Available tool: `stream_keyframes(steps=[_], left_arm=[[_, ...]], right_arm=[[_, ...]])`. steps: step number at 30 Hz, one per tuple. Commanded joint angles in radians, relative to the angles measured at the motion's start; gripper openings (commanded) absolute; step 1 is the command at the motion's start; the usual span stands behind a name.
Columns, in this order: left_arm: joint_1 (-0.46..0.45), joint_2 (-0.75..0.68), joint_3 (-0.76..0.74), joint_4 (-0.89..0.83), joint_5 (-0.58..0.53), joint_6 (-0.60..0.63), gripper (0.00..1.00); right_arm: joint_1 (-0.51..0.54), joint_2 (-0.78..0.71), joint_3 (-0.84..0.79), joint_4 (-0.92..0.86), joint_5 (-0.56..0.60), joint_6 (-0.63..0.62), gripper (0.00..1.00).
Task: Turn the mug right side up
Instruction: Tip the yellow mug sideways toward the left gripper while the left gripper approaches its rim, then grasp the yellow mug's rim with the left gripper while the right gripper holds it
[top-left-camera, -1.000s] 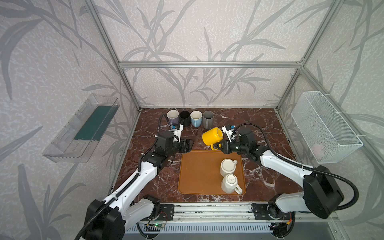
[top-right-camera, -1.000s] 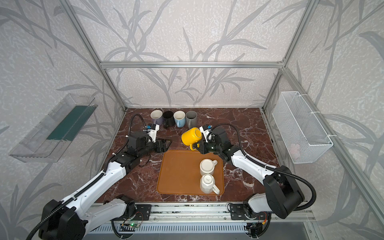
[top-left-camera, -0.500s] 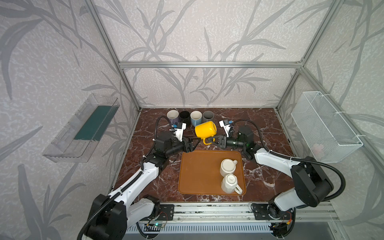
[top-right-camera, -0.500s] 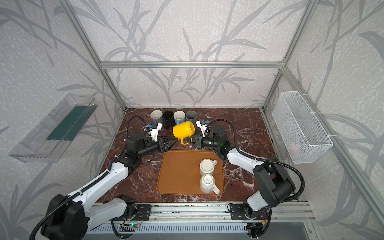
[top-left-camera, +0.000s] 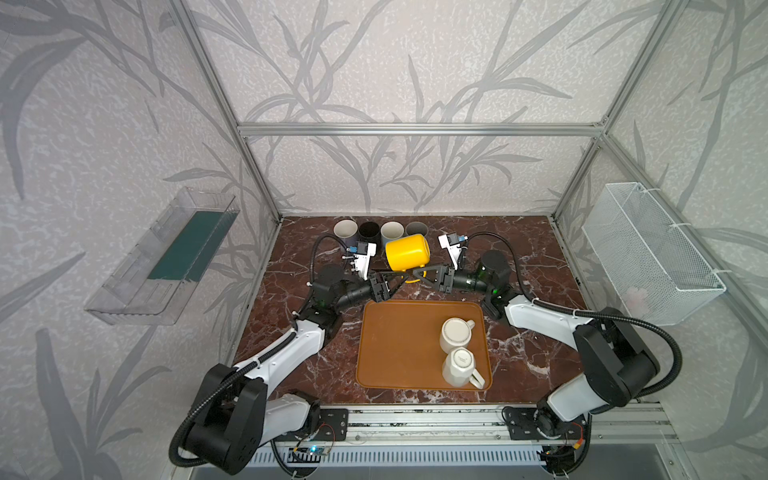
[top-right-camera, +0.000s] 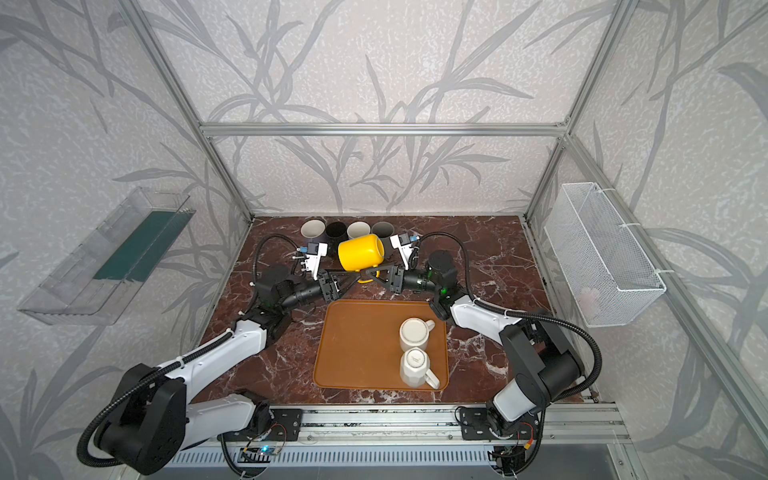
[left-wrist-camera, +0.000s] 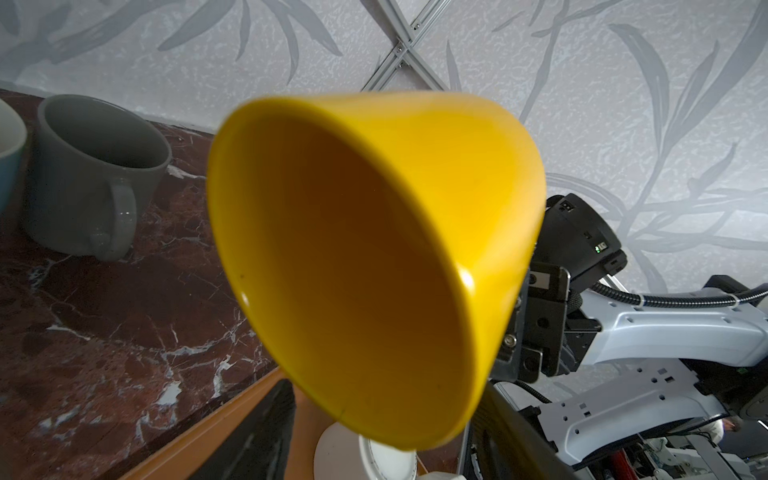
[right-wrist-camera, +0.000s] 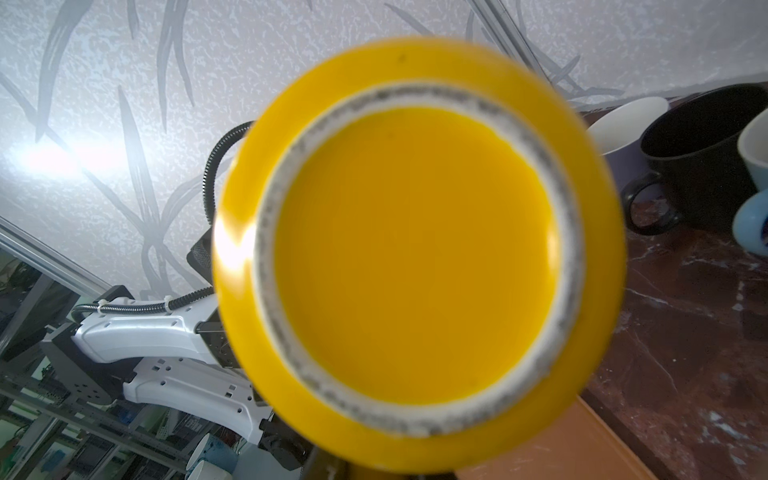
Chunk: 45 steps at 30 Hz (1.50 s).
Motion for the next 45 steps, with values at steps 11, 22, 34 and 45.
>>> stream_keyframes(steps=[11,22,34,45], left_arm=[[0.004,0.019,-0.030,0.285,0.076,-0.134,0.50],[0.007,-0.034,-0.042,0.274,0.060,-0.116,0.31],[0.017,-0.102,-0.068,0.315,0.045,-0.111,0.13],[0.020,-0.134,-0.034,0.245,0.019,-0.119,0.00]], right_arm=[[0.042,0.080,0.051,0.396,-0.030,0.131,0.00],[0.051,0.095,0.042,0.407,-0.023,0.138,0.00],[0.053,0.082,0.020,0.392,-0.053,0.126,0.00],[0.063,-0.008,0.010,0.142,-0.022,-0.036,0.01]])
